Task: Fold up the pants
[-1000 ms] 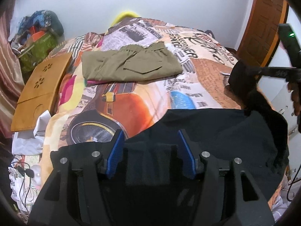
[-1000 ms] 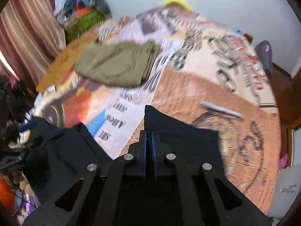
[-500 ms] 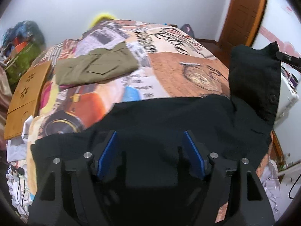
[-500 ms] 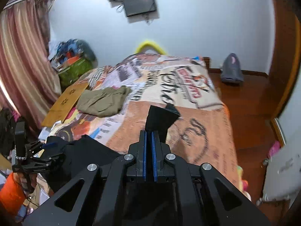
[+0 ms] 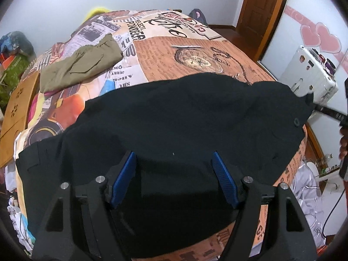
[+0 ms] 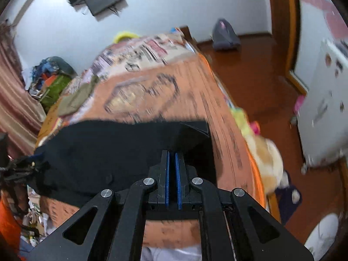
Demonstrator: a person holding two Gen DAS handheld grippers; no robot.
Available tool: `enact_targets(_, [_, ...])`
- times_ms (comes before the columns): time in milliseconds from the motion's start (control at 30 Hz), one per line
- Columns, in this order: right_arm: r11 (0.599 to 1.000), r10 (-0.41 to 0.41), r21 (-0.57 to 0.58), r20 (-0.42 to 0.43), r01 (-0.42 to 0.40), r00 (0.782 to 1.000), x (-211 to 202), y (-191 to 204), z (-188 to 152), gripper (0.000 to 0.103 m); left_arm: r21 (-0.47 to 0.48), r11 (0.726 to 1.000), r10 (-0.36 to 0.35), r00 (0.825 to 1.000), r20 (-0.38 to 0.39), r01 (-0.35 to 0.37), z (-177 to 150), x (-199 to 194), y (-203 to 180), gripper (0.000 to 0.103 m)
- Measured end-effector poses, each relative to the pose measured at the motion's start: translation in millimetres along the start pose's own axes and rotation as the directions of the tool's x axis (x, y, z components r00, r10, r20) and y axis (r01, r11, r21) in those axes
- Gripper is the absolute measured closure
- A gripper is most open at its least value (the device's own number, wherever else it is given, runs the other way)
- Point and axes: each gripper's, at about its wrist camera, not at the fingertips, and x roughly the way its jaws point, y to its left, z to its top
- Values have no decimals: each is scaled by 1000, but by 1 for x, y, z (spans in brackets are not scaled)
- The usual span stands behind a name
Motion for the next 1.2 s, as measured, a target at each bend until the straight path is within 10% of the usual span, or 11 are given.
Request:
enact_targets(800, [985, 54, 164, -21, -50, 998, 27, -29, -38, 75, 51, 998, 40, 999, 1, -40, -38, -8, -27, 32])
enact_targets(1033, [977, 51, 207, 15, -53, 999, 31, -31, -30, 76, 47, 998, 49, 998, 30, -50, -26, -4, -28, 75])
enact_targets(1200, [990, 36, 139, 27, -40, 999, 25, -25, -23, 96, 71, 997, 33, 997, 66, -38, -23, -15, -31, 89])
